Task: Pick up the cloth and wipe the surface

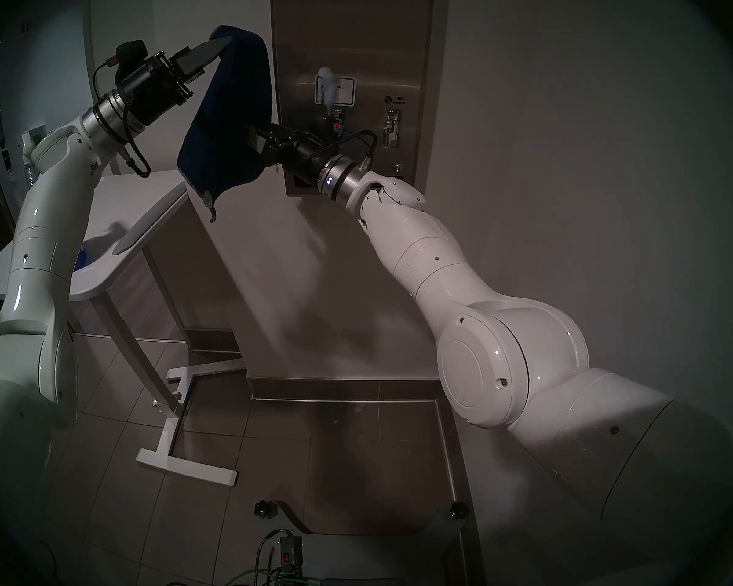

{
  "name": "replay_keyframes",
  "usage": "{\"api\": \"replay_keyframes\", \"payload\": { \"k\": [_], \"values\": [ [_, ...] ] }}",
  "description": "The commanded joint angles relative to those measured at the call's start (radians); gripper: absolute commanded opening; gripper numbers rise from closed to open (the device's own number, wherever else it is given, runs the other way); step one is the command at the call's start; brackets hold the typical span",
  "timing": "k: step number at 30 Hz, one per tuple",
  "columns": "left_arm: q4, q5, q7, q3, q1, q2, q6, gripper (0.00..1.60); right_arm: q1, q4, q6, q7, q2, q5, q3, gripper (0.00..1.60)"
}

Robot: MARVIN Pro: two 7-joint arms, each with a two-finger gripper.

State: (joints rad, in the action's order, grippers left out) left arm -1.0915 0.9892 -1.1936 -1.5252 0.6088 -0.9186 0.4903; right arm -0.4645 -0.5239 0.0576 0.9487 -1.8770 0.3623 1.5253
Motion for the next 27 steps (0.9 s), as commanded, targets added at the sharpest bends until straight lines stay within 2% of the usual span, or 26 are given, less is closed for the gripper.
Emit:
{"api": "replay_keyframes", "payload": {
  "k": [1, 12, 27],
  "values": [
    [-0.011, 0.008, 0.000, -0.010, -0.044, -0.001, 0.000, 0.00, 0.091, 0.008, 0.028, -0.009, -0.032, 0.014, 0.012, 1.60],
    [-0.007, 0.007, -0.002, -0.009, -0.048, -0.002, 0.000, 0.00, 0.106, 0.063, 0.069, -0.004, 0.004, 0.010, 0.027, 1.60],
    [-0.004, 0.005, -0.005, -0.008, -0.051, -0.002, 0.000, 0.00, 0.045, 0.011, 0.062, 0.053, 0.079, 0.002, 0.031, 1.60]
  ]
}}
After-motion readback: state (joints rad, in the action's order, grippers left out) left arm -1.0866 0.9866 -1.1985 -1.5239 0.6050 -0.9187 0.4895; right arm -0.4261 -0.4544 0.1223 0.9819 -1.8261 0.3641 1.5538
